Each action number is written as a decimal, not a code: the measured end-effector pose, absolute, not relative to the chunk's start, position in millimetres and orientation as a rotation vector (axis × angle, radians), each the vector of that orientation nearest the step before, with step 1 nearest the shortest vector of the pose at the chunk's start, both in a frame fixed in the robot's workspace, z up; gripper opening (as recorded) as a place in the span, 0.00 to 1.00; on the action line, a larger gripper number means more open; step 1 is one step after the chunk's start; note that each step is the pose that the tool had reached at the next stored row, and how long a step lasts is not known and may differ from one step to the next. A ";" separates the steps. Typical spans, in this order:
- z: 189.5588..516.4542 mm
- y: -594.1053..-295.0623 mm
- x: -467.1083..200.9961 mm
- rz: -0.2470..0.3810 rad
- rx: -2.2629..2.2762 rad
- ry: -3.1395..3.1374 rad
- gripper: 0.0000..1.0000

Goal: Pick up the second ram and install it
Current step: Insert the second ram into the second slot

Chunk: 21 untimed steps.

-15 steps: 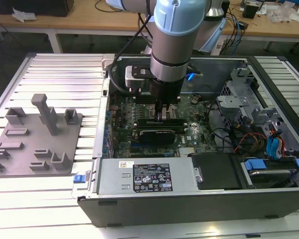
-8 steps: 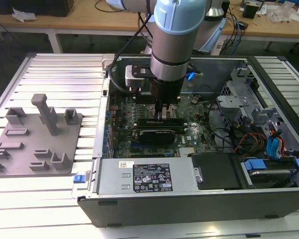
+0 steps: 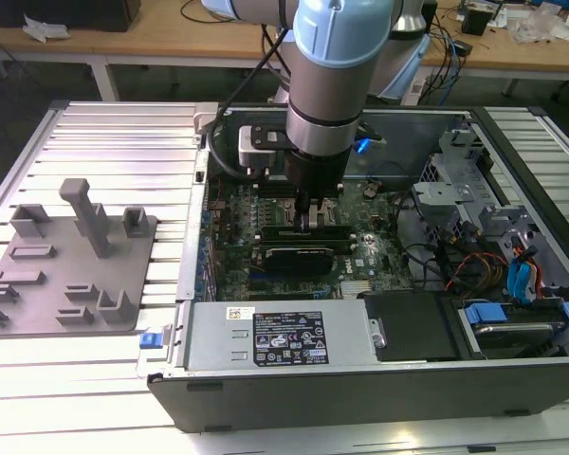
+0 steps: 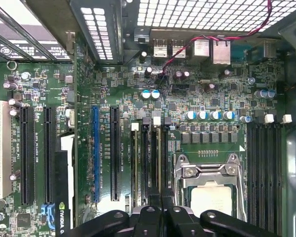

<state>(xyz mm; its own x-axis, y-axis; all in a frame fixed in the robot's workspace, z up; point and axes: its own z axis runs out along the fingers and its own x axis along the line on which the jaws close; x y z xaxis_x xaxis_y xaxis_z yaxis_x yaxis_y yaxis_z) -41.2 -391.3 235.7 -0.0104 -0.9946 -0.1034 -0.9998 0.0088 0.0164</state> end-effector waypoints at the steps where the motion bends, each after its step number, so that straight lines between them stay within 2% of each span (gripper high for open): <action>1: 235.7 -391.3 -41.2 0.130 -2.165 2.186 0.09; 21: 232.4 -391.8 -40.9 0.130 -2.165 2.186 0.09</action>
<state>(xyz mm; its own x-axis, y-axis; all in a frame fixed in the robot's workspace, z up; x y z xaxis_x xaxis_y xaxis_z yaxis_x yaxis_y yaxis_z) -40.9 -391.8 232.4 -0.0104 -0.9946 -0.1035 -0.9998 0.0088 0.0163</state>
